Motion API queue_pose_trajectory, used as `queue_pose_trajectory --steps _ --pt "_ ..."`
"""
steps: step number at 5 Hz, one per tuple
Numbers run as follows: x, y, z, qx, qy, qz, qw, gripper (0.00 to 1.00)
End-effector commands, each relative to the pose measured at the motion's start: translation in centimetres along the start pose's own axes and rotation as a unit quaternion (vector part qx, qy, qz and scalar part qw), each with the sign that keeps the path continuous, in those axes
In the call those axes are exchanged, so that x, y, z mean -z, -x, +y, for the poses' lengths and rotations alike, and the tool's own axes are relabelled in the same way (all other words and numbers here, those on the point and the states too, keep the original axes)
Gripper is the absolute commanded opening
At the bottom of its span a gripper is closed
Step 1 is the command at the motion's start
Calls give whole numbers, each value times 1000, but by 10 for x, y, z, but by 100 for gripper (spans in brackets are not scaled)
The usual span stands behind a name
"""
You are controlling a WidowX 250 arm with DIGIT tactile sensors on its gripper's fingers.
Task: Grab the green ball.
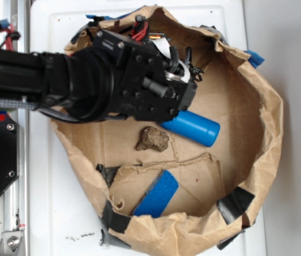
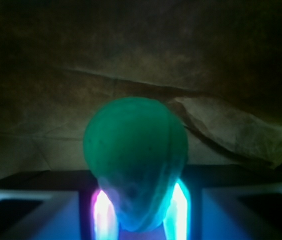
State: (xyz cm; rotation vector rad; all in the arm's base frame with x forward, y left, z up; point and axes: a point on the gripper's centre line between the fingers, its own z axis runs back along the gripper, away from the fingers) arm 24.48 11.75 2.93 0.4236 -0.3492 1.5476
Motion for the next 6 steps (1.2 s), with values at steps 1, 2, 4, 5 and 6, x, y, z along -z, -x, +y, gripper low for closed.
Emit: queue_pose_trajectory --steps 1,2,4,5,6 --pt "-14 -2 -9 -2 20 -1 1000 0" --pt "-36 5 -10 70 52 22 996 0" --pt "-114 38 14 307 123 72 941 0" --pt "-130 40 22 378 116 91 914 0" --pt "-151 29 22 442 86 150 880 0"
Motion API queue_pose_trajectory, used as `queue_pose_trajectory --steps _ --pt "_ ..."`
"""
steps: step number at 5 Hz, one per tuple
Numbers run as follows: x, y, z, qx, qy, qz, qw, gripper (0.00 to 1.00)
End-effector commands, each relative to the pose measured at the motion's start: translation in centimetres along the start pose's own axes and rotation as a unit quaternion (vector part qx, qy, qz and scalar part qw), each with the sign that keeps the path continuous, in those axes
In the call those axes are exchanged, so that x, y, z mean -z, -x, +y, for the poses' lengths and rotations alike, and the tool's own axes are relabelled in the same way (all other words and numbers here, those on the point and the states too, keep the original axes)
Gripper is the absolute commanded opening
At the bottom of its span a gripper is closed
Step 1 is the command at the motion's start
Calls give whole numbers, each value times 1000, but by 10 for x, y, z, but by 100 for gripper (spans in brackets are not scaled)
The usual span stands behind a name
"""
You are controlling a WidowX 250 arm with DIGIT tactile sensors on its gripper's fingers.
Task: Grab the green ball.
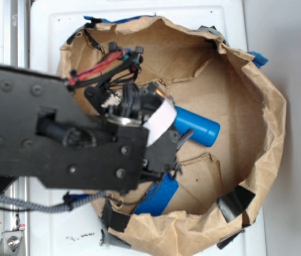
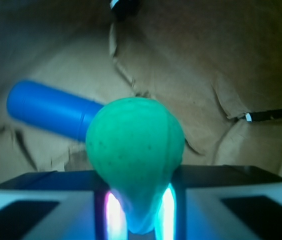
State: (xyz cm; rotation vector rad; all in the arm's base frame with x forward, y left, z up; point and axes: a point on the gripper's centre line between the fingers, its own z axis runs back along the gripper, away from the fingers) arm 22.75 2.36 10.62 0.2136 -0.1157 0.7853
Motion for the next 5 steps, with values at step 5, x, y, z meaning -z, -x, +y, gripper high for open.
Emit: queue_pose_trajectory --steps 5 --pt "-61 -48 -31 123 71 51 989 0"
